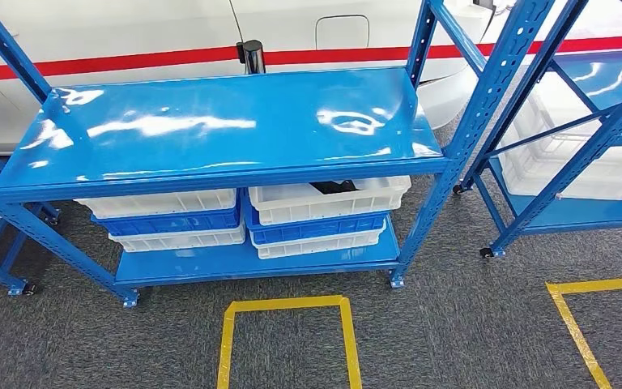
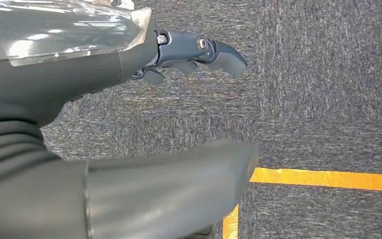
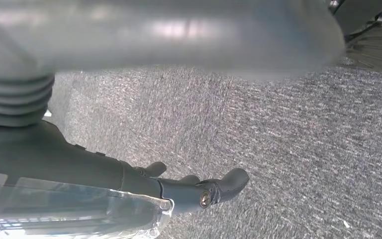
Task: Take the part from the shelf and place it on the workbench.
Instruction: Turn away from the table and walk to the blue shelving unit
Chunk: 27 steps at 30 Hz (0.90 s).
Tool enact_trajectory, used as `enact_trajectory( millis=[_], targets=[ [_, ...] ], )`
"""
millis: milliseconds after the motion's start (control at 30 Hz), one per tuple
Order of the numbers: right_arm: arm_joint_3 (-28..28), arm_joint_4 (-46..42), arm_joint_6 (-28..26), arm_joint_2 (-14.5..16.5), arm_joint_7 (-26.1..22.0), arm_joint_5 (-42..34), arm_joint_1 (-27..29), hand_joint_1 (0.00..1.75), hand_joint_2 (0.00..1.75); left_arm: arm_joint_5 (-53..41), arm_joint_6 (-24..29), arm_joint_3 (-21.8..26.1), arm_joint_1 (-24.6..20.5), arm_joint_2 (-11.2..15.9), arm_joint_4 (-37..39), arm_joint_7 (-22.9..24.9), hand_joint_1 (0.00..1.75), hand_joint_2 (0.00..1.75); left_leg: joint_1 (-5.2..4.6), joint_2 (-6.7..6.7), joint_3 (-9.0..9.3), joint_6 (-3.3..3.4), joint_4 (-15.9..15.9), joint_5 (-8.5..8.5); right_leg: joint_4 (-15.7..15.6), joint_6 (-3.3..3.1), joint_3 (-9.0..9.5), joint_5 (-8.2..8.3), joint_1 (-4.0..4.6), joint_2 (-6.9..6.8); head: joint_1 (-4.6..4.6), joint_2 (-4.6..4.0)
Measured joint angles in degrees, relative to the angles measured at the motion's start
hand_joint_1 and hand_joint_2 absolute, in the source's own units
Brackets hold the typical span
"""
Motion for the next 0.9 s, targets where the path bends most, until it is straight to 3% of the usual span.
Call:
enact_trajectory(
  millis=[167, 200, 300, 333, 900],
  targets=[
    [0.0, -0.4, 1.1, 0.0, 0.2, -1.0, 1.0, 0.0, 1.75, 3.2, -0.9, -3.4, 1.5, 0.4, -0.6, 2.5, 0.0, 1.75, -0.21, 0.0, 0.0, 0.11, 0.0, -0.09, 0.0, 0.02, -0.02, 0.0, -0.14, -0.02, -0.01, 0.0],
    [0.0, -0.6, 1.5, 0.0, 0.1, -1.5, 1.4, 0.0, 1.31, 4.5, -1.2, -4.3, 1.9, 0.5, -0.8, 3.4, 0.0, 1.75, -0.22, 0.0, 0.0, 0.14, 0.0, -0.12, 0.0, 0.03, -0.02, -0.01, -0.17, -0.02, 0.0, 0.0],
    [0.0, -1.5, 2.9, 0.0, -0.2, -3.2, 2.4, 0.0, 0.0, 8.9, -2.3, -7.9, 3.3, 0.9, -1.7, 6.1, 0.0, 0.44, -0.24, 0.01, -0.01, 0.21, 0.0, -0.17, 0.0, 0.03, -0.03, -0.01, -0.23, -0.02, 0.0, 0.0],
    [0.0, -1.8, 3.4, 0.0, -0.3, -3.7, 2.8, 0.0, 0.0, 10.3, -2.7, -9.1, 3.8, 1.1, -2.1, 7.0, 0.0, 0.0, -0.24, 0.01, -0.02, 0.21, 0.0, -0.19, 0.0, 0.03, -0.03, -0.01, -0.24, -0.03, 0.0, 0.0],
    [0.1, -8.3, 10.6, 0.0, -3.0, -12.3, 8.7, 0.0, 0.0, 32.5, -8.6, -30.9, 11.1, 3.5, -8.0, 21.0, 0.0, 0.0, -0.24, 0.0, -0.01, 0.17, 0.0, -0.27, 0.0, 0.03, -0.04, -0.02, -0.24, -0.02, 0.01, 0.0]
  ],
)
